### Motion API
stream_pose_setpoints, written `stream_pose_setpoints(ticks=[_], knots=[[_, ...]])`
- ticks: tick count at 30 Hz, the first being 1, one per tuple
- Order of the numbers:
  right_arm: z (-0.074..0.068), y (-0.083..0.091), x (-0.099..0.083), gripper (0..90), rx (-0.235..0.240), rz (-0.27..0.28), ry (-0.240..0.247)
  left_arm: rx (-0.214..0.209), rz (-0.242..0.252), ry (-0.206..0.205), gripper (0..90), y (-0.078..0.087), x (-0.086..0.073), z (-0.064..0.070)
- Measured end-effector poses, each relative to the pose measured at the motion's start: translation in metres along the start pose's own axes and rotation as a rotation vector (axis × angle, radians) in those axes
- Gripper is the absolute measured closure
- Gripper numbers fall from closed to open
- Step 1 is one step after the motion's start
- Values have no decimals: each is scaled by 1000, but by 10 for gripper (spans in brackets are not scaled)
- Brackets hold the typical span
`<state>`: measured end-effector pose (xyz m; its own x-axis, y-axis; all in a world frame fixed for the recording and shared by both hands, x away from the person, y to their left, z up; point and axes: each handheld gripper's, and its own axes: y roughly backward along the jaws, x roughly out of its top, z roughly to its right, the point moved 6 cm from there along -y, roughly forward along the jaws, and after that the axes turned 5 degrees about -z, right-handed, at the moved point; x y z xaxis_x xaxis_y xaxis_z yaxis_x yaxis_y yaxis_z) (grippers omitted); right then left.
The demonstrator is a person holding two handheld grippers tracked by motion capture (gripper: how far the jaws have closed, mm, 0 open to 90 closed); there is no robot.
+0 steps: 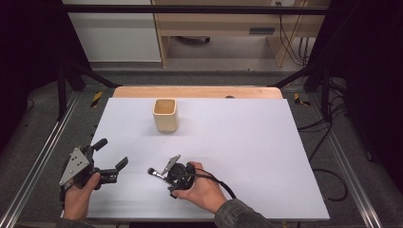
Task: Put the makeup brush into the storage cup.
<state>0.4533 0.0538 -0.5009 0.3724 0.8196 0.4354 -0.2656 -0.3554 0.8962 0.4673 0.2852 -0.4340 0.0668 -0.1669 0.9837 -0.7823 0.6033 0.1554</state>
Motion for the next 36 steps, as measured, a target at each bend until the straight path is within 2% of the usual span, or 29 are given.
stream_pose_setpoints(ticks=[1,11,14,19,36], knots=[[0,0,-1,442,7,-4,6,1,0,0,11,0,0,0],[-1,-2,-4,508,10,-29,-10,5,3,-3,11,0,1,0],[-1,-3,-6,539,17,-38,4,4,2,-3,12,0,1,0],[-2,-3,-7,579,27,-52,-5,4,3,-3,11,0,1,0],[-2,-3,-9,638,48,-82,-21,3,2,-4,12,0,1,0]])
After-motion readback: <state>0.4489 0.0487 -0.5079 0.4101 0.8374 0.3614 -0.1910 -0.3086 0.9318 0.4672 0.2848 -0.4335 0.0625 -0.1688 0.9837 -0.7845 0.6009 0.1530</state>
